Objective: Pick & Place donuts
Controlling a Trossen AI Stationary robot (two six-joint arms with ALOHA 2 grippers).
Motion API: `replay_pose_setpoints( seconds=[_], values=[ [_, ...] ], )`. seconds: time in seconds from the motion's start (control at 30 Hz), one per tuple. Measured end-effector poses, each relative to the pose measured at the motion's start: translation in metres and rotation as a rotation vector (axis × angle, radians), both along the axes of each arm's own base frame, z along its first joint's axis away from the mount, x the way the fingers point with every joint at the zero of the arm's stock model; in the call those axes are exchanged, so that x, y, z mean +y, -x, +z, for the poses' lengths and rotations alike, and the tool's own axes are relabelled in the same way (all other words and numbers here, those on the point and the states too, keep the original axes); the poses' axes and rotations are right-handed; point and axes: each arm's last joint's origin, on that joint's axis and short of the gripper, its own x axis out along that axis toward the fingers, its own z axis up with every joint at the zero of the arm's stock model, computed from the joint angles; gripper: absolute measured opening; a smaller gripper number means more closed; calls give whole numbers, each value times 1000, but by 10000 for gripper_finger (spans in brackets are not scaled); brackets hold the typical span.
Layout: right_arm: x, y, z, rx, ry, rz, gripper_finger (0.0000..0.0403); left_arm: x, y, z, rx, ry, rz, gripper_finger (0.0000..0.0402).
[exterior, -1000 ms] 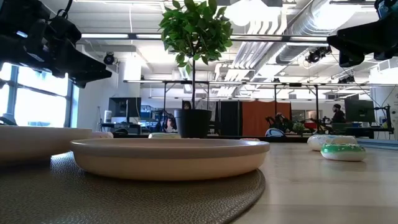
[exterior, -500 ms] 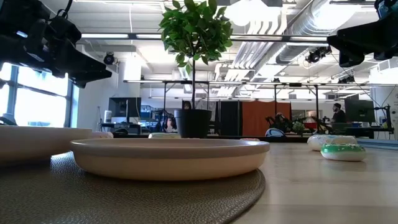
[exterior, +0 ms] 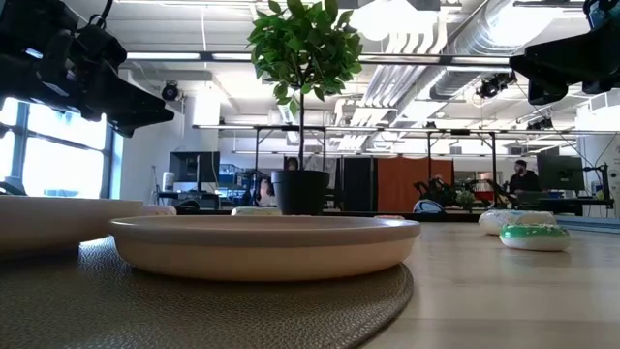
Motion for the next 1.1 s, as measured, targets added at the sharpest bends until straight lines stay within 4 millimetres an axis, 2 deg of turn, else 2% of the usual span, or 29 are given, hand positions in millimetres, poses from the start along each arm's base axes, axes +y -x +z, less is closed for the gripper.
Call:
replay_pose_setpoints(
  seconds=[0.73, 1.1],
  values=[
    [0, 0, 0, -1, -1, 0, 122, 0, 0, 0, 0, 0, 0, 177],
    [-1, 1, 7, -70, -40, -12, 122, 0, 0, 0, 0, 0, 0, 177]
  ],
)
